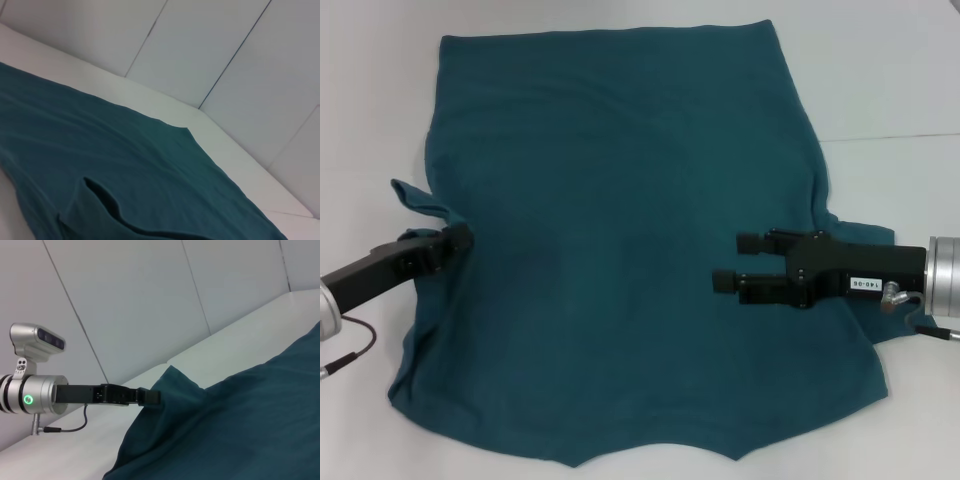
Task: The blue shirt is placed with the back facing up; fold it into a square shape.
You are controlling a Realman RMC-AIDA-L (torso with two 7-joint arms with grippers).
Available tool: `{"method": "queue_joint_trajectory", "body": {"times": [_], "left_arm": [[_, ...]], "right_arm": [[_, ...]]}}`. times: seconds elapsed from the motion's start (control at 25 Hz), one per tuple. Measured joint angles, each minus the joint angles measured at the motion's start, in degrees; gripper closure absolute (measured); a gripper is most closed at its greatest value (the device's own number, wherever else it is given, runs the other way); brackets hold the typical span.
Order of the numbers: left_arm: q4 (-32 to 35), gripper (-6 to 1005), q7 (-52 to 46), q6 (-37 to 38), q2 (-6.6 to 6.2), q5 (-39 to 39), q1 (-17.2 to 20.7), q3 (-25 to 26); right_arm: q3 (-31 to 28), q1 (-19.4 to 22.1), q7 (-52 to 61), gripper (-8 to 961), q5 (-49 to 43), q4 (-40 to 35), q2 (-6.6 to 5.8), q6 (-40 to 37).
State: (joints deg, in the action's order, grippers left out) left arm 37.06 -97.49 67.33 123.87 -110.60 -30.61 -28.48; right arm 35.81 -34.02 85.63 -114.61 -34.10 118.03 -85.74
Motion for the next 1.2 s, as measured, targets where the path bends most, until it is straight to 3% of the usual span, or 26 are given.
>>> {"method": "queue_joint_trajectory", "body": {"times": [0.64, 1.2], "left_arm": [[5.99, 997, -0.29, 0.06, -1.28, 0.33, 1.32, 0.52], [12.3, 997, -1.29, 0.44, -1.52, -0.07, 2.61, 0.6]], "right_arm": [[-0.22, 0.18, 0.22, 54, -0.16, 0.1, 0.0, -0.18], [-0.22, 0.15, 0.48, 54, 0.01, 0.08, 0.0, 0.04]]}}
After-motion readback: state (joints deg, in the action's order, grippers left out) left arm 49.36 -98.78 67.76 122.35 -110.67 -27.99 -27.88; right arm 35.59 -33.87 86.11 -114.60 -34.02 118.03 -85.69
